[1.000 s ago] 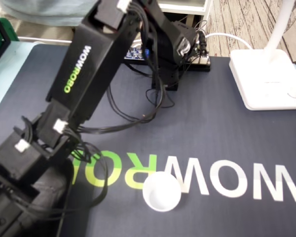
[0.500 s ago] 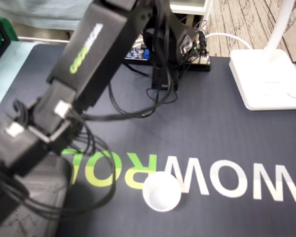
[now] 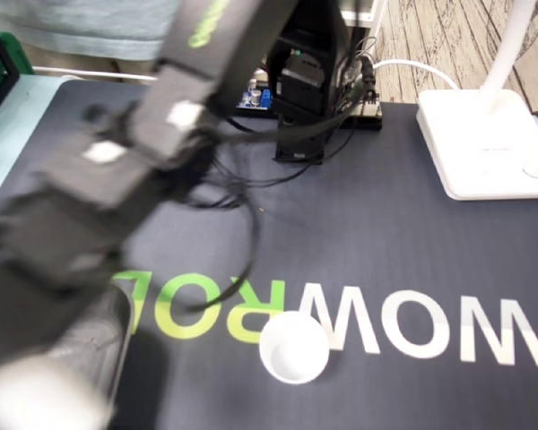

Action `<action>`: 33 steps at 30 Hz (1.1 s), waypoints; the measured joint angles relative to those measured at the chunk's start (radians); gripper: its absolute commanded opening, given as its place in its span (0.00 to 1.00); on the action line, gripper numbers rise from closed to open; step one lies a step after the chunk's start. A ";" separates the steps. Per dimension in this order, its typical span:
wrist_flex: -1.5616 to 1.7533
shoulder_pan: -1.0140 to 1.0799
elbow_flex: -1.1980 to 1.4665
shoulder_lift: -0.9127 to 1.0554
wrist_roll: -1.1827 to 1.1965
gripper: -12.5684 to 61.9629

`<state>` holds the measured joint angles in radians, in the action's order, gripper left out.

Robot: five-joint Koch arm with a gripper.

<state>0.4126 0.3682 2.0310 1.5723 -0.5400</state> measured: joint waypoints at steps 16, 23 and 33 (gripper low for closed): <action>0.000 -0.382 0.302 0.195 -0.897 0.19; 0.000 -0.383 0.368 0.167 -1.037 0.19; 0.071 -0.394 0.425 0.110 -1.037 0.19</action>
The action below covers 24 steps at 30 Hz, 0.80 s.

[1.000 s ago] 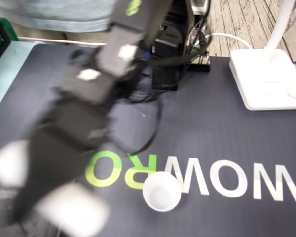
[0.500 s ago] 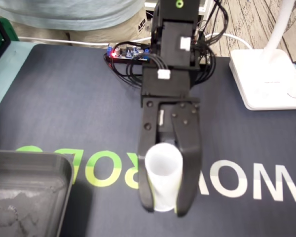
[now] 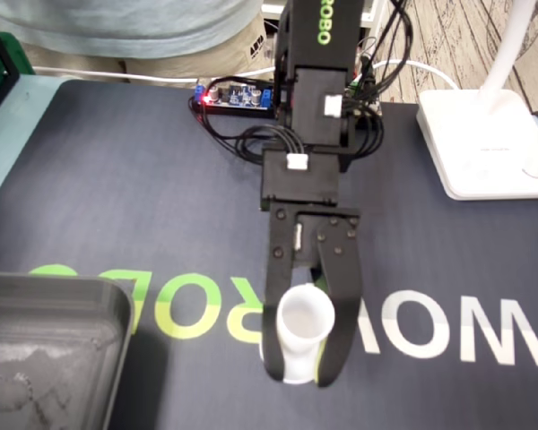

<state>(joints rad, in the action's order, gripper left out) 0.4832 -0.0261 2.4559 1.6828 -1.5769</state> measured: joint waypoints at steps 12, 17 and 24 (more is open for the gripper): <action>0.074 -0.006 0.017 -0.087 -0.005 0.25; 0.075 -0.006 0.017 -0.106 -0.005 0.31; 0.115 -0.006 0.020 -0.118 -0.005 0.47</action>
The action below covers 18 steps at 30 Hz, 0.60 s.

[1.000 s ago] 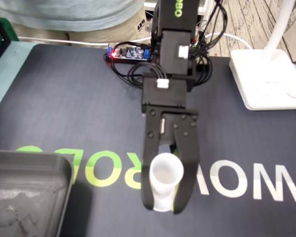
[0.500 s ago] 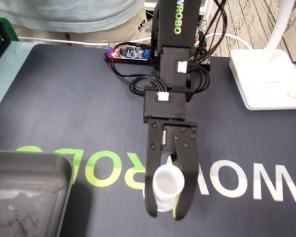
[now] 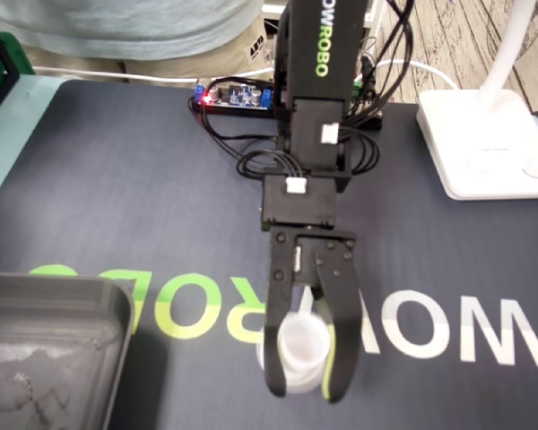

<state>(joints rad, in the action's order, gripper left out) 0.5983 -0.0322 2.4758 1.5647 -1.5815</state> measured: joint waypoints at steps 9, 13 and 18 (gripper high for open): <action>0.002 0.000 0.026 0.046 0.005 0.52; 0.002 -0.012 0.035 0.150 0.035 0.52; 0.002 -0.029 0.038 0.307 0.140 0.52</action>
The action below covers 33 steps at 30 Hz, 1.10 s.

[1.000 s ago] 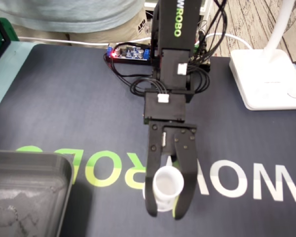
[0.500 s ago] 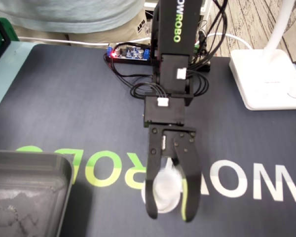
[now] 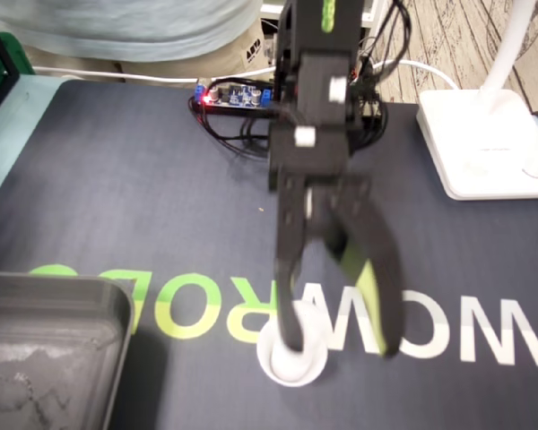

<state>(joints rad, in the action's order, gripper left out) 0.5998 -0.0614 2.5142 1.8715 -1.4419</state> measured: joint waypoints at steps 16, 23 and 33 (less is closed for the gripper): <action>-0.618 0.106 0.299 0.454 1.187 0.57; -0.618 0.123 0.446 0.454 1.290 0.60; -0.615 0.130 0.534 0.454 1.327 0.61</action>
<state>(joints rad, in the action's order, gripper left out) -0.0153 0.0690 3.0480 2.3255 -0.1150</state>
